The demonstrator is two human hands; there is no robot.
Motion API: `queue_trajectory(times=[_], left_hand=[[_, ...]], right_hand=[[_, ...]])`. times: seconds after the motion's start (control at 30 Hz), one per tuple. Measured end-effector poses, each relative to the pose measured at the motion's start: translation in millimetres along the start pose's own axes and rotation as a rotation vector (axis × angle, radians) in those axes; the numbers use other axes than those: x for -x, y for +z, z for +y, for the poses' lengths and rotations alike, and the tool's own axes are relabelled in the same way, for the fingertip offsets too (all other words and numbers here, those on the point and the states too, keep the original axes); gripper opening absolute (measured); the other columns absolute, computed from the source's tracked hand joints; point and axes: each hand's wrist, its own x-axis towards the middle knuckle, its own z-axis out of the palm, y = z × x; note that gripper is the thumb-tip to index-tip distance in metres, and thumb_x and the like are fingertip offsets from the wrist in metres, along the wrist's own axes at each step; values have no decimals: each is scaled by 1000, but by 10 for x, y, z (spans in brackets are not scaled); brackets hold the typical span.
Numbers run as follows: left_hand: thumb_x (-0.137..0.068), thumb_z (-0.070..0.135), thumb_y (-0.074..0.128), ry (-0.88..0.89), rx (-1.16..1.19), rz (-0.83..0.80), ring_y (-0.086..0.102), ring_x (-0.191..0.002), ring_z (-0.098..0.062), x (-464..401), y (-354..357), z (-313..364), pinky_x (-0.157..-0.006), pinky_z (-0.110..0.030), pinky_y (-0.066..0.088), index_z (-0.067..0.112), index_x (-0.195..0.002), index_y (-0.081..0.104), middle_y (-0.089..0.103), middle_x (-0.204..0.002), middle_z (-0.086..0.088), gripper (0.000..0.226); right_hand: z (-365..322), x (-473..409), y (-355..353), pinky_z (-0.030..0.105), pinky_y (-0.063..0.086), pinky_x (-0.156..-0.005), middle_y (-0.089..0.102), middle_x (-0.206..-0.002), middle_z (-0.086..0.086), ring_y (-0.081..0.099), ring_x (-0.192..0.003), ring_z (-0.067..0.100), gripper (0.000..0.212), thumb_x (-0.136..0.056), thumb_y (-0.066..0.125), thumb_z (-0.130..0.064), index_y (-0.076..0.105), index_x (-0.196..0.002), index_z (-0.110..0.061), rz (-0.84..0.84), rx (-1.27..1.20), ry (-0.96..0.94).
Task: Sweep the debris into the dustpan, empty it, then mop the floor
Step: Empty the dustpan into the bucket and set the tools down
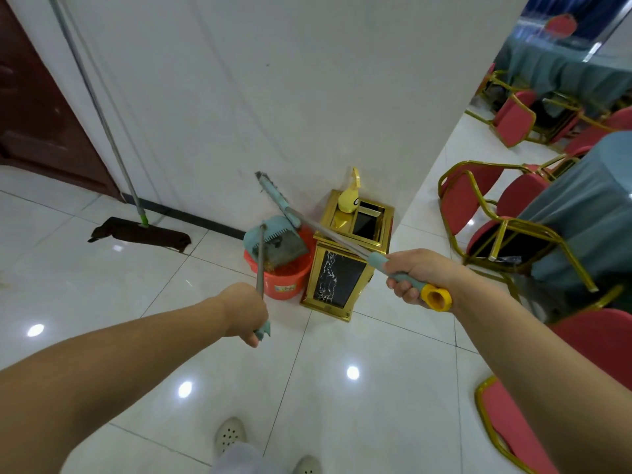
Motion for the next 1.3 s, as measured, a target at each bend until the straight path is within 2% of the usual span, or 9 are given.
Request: queue_trajectory(times=[0.27, 0.4, 0.57, 0.67, 0.83, 0.97, 1.1, 1.2, 1.3], left_hand=[[-83, 56, 54, -42, -10, 29, 49, -65, -19, 122, -39, 87, -54, -32, 35, 15, -88, 67, 53, -71, 1, 43], [-83, 56, 54, -69, 5, 52, 49, -68, -19, 187, -45, 66, -57, -32, 37, 16, -90, 67, 66, -83, -2, 43], [-83, 59, 51, -83, -57, 85, 49, -66, -20, 271, -68, 59, -52, -30, 32, 19, -91, 67, 67, -83, -1, 44], [-83, 61, 50, -115, -45, 92, 50, -64, -19, 342, -60, 92, -46, -28, 28, 16, -87, 67, 60, -74, 0, 48], [-83, 65, 45, -195, 44, 154, 50, -66, -17, 452, -27, 80, -56, -30, 38, 19, -94, 64, 54, -74, 3, 51], [-84, 69, 42, -344, 183, 305, 52, -63, -13, 584, -45, 35, -56, -25, 39, 21, -93, 61, 55, -73, 6, 53], [-86, 70, 36, -594, 385, 376, 56, -68, -14, 753, -165, -30, -55, -26, 40, 22, -89, 56, 54, -72, 5, 52], [-87, 68, 34, -803, 606, 421, 53, -69, -18, 918, -203, -169, -58, -29, 38, 20, -76, 48, 52, -71, 1, 52], [-86, 69, 34, -999, 895, 530, 49, -59, -19, 1084, -73, -322, -51, -28, 32, 17, -62, 42, 49, -61, -3, 58]], right_hand=[[93, 130, -44, 13, 43, -35, 53, -71, 9, 47, -35, 6, 39, -92, 56, -13, 42, -128, -4, -8, -33, -18], [129, 236, -18, 13, 43, -34, 54, -71, 9, 46, -34, 6, 38, -92, 57, -13, 42, -126, -4, -9, -43, -24], [129, 346, 36, 14, 42, -32, 54, -70, 9, 46, -32, 6, 38, -92, 56, -12, 42, -127, -5, -16, -38, -58], [111, 384, 79, 13, 42, -31, 53, -70, 9, 46, -31, 6, 37, -92, 56, -12, 41, -126, -5, -15, -33, -61], [107, 408, 130, 13, 41, -31, 53, -70, 9, 46, -31, 6, 36, -92, 55, -10, 41, -125, -3, -34, -26, -74], [91, 401, 198, 12, 43, -33, 53, -70, 9, 46, -32, 5, 33, -93, 54, -10, 41, -123, -4, -45, -16, -73], [71, 369, 287, 12, 41, -33, 52, -69, 8, 46, -33, 5, 32, -94, 53, -10, 42, -123, -2, -68, 3, -79], [35, 344, 361, 12, 40, -32, 51, -68, 8, 45, -33, 5, 31, -94, 53, -9, 44, -122, -1, -97, 6, -79], [-33, 296, 445, 12, 41, -32, 52, -68, 8, 46, -33, 5, 32, -94, 53, -10, 43, -123, -1, -121, 6, -69]])
